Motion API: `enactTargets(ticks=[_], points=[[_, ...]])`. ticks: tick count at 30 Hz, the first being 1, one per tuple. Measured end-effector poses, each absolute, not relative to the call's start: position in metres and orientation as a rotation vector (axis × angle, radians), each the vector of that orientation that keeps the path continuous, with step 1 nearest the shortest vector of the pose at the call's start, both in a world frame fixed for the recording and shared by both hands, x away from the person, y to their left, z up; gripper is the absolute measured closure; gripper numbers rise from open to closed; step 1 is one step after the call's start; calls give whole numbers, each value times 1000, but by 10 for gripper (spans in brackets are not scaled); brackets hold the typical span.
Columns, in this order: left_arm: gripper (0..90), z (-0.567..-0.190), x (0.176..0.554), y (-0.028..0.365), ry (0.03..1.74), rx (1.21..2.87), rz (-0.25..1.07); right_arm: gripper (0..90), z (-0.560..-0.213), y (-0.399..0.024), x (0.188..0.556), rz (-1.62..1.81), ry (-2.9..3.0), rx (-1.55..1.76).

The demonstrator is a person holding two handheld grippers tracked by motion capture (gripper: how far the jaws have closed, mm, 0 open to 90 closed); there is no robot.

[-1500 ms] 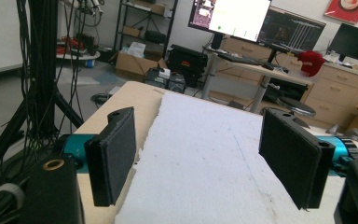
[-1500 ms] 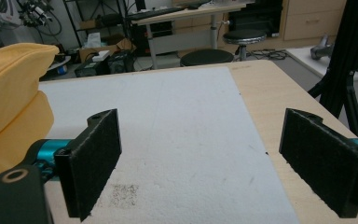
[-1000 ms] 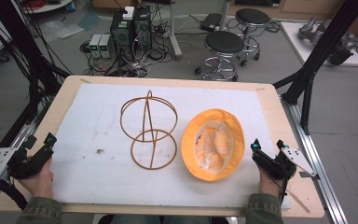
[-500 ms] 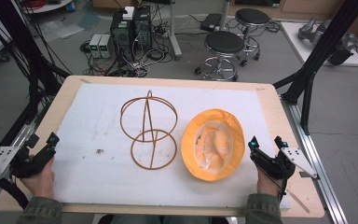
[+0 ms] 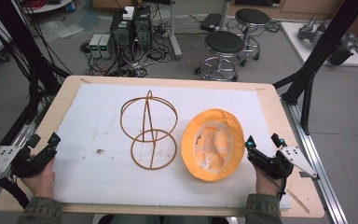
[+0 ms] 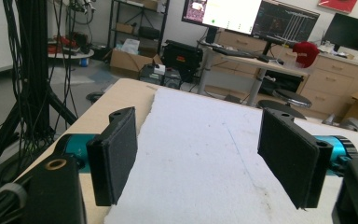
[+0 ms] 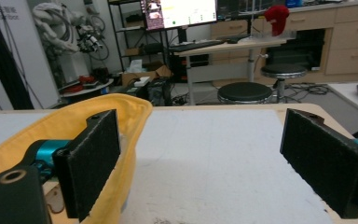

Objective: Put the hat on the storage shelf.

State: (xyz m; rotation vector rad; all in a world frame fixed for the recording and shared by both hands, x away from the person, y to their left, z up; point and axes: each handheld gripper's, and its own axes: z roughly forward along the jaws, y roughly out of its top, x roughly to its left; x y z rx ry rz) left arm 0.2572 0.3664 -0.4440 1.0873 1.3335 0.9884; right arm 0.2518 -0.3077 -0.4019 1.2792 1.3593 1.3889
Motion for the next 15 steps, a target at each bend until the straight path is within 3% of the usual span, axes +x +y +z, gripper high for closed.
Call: enactTargets(ticks=[15], points=[[286,-444,258,366,1335,1085,984,110,-399,-289,258,1450,1525,1256]])
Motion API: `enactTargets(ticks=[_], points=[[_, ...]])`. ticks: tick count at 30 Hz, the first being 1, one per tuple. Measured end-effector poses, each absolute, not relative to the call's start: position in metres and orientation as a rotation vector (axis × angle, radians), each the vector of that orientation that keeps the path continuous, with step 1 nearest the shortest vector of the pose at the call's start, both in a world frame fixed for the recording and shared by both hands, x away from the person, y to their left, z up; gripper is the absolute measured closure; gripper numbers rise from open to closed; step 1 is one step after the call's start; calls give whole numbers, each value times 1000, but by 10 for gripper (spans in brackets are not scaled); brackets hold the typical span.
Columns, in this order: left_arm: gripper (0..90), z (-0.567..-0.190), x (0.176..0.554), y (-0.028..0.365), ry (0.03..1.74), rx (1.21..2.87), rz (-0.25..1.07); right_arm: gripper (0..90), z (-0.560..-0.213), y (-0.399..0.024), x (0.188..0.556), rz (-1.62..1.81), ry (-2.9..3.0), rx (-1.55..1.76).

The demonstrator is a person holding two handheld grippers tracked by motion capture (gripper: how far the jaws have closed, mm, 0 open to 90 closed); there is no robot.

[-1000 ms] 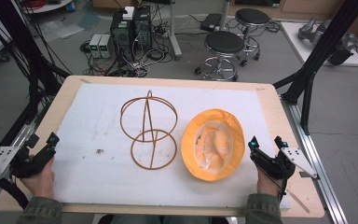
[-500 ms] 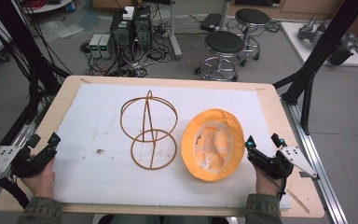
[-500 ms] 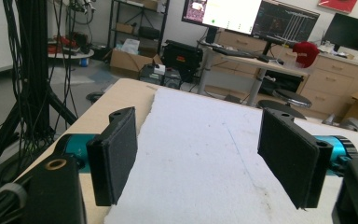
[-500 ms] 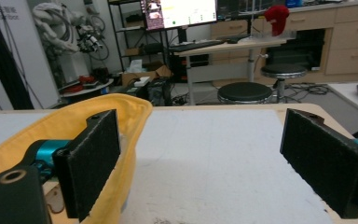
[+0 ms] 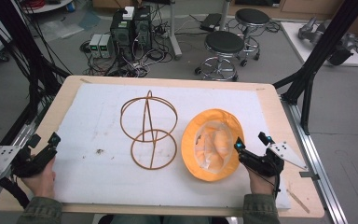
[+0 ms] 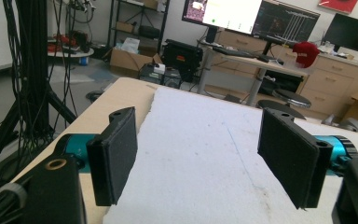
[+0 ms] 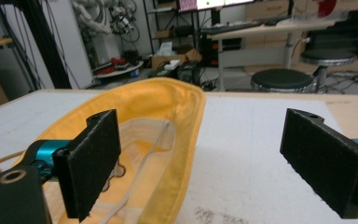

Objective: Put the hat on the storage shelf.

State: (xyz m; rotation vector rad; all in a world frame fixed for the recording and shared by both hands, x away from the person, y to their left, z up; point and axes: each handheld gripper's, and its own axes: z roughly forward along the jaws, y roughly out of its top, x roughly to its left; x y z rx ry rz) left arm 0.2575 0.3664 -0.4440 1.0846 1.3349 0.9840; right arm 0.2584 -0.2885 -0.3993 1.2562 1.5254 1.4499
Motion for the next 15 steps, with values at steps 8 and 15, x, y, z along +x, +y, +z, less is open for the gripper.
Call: enactTargets(ticks=[8,15], points=[[286,-444,258,365,1331,1098,993,111,-405,-286,269,1455,1600,1345],[286,-443,258,364,1323,1105,1000,112,-407,-281,273,1417,1624,1348]])
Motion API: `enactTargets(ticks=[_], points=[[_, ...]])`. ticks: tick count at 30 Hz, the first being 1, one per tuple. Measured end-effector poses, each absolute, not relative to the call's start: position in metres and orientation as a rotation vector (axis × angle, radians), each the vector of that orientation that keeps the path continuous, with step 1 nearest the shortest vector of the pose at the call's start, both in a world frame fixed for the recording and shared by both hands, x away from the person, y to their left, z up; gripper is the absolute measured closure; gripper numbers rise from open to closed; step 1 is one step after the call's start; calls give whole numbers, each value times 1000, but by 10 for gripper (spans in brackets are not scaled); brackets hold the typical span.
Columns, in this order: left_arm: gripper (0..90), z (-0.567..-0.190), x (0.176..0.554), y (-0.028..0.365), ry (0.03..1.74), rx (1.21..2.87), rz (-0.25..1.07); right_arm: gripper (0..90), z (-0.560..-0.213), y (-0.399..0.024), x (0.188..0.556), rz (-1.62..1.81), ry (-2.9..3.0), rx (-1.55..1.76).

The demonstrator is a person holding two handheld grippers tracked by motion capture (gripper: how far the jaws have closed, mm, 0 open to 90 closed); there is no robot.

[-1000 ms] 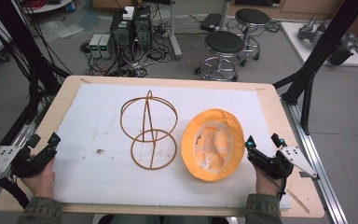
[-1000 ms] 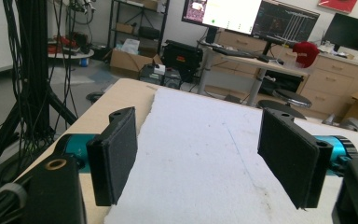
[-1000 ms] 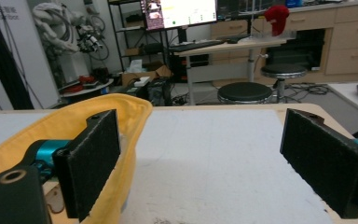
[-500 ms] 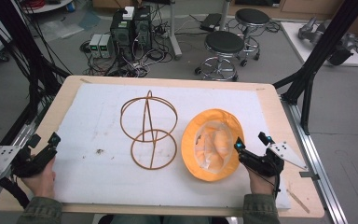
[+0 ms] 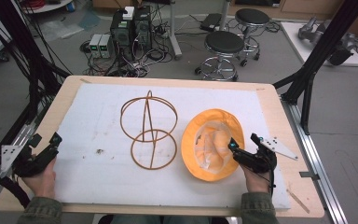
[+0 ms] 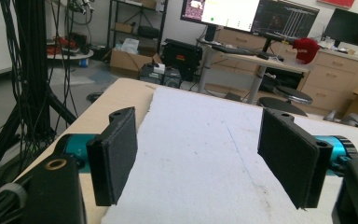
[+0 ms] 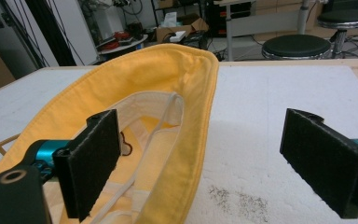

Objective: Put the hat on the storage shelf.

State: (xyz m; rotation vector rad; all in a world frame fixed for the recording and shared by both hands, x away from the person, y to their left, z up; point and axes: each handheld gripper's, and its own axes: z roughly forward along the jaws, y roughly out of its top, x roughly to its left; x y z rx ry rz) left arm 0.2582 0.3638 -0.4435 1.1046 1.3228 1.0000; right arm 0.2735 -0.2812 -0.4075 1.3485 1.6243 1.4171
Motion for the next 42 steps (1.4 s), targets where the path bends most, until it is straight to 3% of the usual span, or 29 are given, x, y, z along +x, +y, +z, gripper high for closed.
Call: enactTargets(ticks=[5,13,15,18,19,20,21,42], points=[[286,-443,258,364,1326,1101,1000,113,-407,-280,274,1411,1625,1345],[286,-443,258,364,1324,1099,999,331,-403,-277,274,1433,1675,1354],[286,-443,258,364,1325,1099,998,429,-403,-277,276,1437,1716,1372],[286,-443,258,364,1319,1098,992,693,-402,-275,277,1433,1776,1387],[286,-443,258,364,1314,1098,992,749,-401,-274,277,1425,1795,1396],[286,-443,258,364,1314,1098,992,749,-401,-274,277,1425,1795,1396],[287,-443,258,363,1308,1100,990,855,-400,-273,277,1432,1809,1394],[288,-443,258,364,1312,1098,988,868,-395,-273,272,1516,1707,1386]])
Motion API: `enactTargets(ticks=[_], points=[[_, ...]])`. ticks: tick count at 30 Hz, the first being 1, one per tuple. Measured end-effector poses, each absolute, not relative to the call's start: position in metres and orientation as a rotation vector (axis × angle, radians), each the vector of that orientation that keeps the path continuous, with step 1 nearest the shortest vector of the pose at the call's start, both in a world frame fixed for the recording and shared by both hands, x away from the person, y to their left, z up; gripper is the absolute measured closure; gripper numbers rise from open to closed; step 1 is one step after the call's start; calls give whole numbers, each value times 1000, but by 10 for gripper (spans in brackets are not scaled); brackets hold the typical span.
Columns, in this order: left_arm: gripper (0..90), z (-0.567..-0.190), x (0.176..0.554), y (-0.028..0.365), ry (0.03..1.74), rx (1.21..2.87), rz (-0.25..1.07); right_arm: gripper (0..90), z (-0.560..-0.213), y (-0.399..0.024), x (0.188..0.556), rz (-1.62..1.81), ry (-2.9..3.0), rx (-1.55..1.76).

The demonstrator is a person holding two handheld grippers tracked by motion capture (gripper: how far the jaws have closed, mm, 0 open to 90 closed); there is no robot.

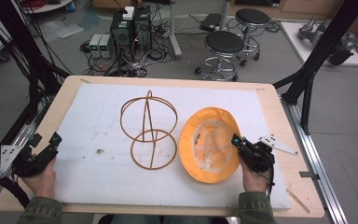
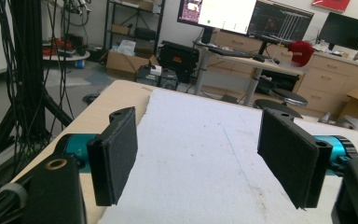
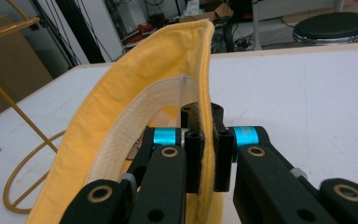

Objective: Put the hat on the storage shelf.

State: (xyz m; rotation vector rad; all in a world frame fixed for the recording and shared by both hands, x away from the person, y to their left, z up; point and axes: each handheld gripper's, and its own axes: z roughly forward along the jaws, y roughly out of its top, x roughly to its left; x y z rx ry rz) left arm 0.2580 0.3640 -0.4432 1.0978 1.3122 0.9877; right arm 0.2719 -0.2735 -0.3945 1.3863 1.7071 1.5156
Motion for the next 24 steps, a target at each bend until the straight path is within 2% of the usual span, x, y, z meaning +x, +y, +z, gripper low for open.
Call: enactTargets(ticks=[24], points=[[288,-444,258,361,1308,1107,984,868,-376,-269,263,1589,1523,1156]])
